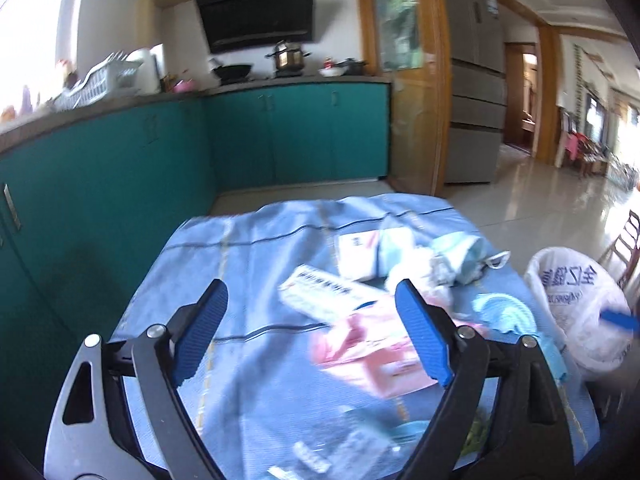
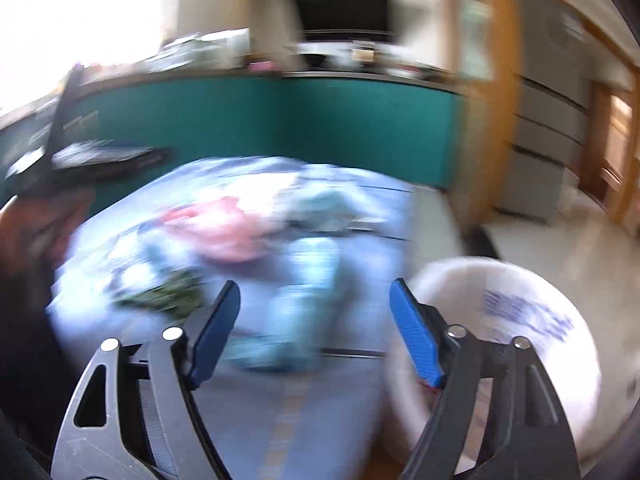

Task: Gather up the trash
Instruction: 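Move both open grippers back over the table toward remaining trash, then grasp the light blue mesh cloth with the right gripper, then lower the left gripper onto the clear plastic packet and close it while the right gripper holds the cloth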

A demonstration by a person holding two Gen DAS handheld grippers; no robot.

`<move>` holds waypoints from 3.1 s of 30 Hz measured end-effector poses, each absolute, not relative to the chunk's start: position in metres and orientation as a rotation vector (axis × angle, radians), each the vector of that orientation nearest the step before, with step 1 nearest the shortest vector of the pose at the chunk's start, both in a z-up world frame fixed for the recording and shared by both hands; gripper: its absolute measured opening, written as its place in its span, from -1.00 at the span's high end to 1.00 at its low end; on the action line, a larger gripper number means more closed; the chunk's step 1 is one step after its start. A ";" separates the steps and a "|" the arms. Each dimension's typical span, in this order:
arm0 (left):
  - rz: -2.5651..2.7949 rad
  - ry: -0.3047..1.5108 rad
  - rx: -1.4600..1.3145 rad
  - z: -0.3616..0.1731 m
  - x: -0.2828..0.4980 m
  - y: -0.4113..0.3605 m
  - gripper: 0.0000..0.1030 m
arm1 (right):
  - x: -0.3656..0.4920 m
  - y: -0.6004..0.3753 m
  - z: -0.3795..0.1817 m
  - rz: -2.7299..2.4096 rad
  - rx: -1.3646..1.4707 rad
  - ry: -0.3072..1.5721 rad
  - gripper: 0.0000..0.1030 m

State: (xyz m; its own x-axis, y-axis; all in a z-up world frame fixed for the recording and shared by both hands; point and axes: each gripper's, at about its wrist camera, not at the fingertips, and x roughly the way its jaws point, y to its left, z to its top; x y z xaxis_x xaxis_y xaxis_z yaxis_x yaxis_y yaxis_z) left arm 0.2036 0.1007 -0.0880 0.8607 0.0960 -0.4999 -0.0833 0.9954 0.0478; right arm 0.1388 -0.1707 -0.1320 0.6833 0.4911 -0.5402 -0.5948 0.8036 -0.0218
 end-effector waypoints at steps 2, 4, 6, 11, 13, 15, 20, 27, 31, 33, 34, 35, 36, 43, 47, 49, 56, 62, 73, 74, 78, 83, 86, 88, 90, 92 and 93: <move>0.106 0.545 -0.011 -0.089 0.203 0.114 -0.66 | 0.134 -0.153 -0.137 0.682 -0.240 0.568 -0.50; 0.124 0.556 -0.033 -0.089 0.204 0.123 -0.66 | 0.138 -0.132 -0.142 0.724 -0.276 0.617 -0.50; 0.150 0.562 -0.044 -0.088 0.205 0.130 -0.67 | 0.145 -0.112 -0.149 0.743 -0.303 0.678 -0.50; 0.170 0.590 -0.060 -0.089 0.206 0.140 -0.68 | 0.157 -0.074 -0.170 0.761 -0.336 0.783 -0.49; 0.174 0.600 -0.061 -0.090 0.207 0.143 -0.68 | 0.162 -0.064 -0.174 0.776 -0.335 0.804 -0.16; 0.166 0.609 -0.062 -0.090 0.205 0.146 -0.68 | 0.165 -0.059 -0.175 0.782 -0.319 0.817 0.06; 0.047 0.630 -0.073 -0.089 0.199 0.149 -0.72 | 0.182 -0.052 -0.166 0.790 -0.299 0.847 0.42; 0.014 0.691 -0.003 -0.104 0.202 0.142 -0.75 | 0.208 -0.064 -0.166 0.693 -0.268 0.802 0.43; 0.039 0.706 0.013 -0.110 0.203 0.140 -0.75 | 0.204 -0.080 -0.156 0.732 -0.147 0.747 0.24; 0.037 0.705 0.023 -0.111 0.202 0.139 -0.76 | 0.195 -0.079 -0.149 0.710 -0.196 0.690 -0.06; 0.033 0.704 0.027 -0.111 0.202 0.137 -0.76 | 0.193 -0.076 -0.147 0.697 -0.222 0.670 -0.15; 0.032 0.701 0.029 -0.110 0.201 0.136 -0.76 | 0.190 -0.076 -0.146 0.682 -0.252 0.658 -0.17; 0.032 0.699 0.029 -0.110 0.201 0.136 -0.76 | 0.189 -0.076 -0.146 0.650 -0.286 0.646 -0.17; 0.035 0.673 0.009 -0.111 0.202 0.129 -0.77 | 0.203 -0.121 -0.143 0.414 -0.283 0.676 -0.49; 0.028 0.678 0.019 -0.113 0.204 0.122 -0.78 | 0.215 -0.143 -0.158 0.357 -0.262 0.771 -0.55; 0.026 0.683 0.024 -0.115 0.205 0.120 -0.78 | 0.219 -0.145 -0.168 0.362 -0.260 0.823 -0.55; 0.025 0.691 0.029 -0.118 0.207 0.116 -0.79 | 0.219 -0.134 -0.181 0.469 -0.238 0.889 -0.01; 0.027 0.695 0.026 -0.119 0.207 0.116 -0.79 | 0.212 -0.127 -0.176 0.526 -0.243 0.867 0.29; 0.029 0.698 0.024 -0.120 0.207 0.116 -0.79 | 0.202 -0.112 -0.171 0.587 -0.273 0.823 0.29; 0.030 0.697 0.024 -0.120 0.207 0.116 -0.79 | 0.202 -0.113 -0.172 0.576 -0.272 0.823 0.29; 0.030 0.698 0.030 -0.121 0.207 0.115 -0.79 | 0.204 -0.115 -0.172 0.550 -0.273 0.823 0.26; 0.028 0.696 0.034 -0.121 0.207 0.113 -0.80 | 0.203 -0.115 -0.172 0.541 -0.275 0.816 0.13; 0.030 0.696 0.034 -0.121 0.207 0.113 -0.81 | 0.204 -0.115 -0.172 0.539 -0.277 0.815 0.07; 0.027 0.696 0.035 -0.121 0.207 0.113 -0.81 | 0.203 -0.115 -0.171 0.539 -0.279 0.813 0.01; 0.027 0.695 0.037 -0.121 0.207 0.112 -0.81 | 0.203 -0.115 -0.171 0.538 -0.281 0.810 -0.04; 0.026 0.694 0.038 -0.121 0.207 0.112 -0.81 | 0.202 -0.115 -0.171 0.538 -0.284 0.807 -0.07; 0.026 0.693 0.039 -0.122 0.207 0.112 -0.81 | 0.202 -0.115 -0.171 0.538 -0.284 0.808 -0.07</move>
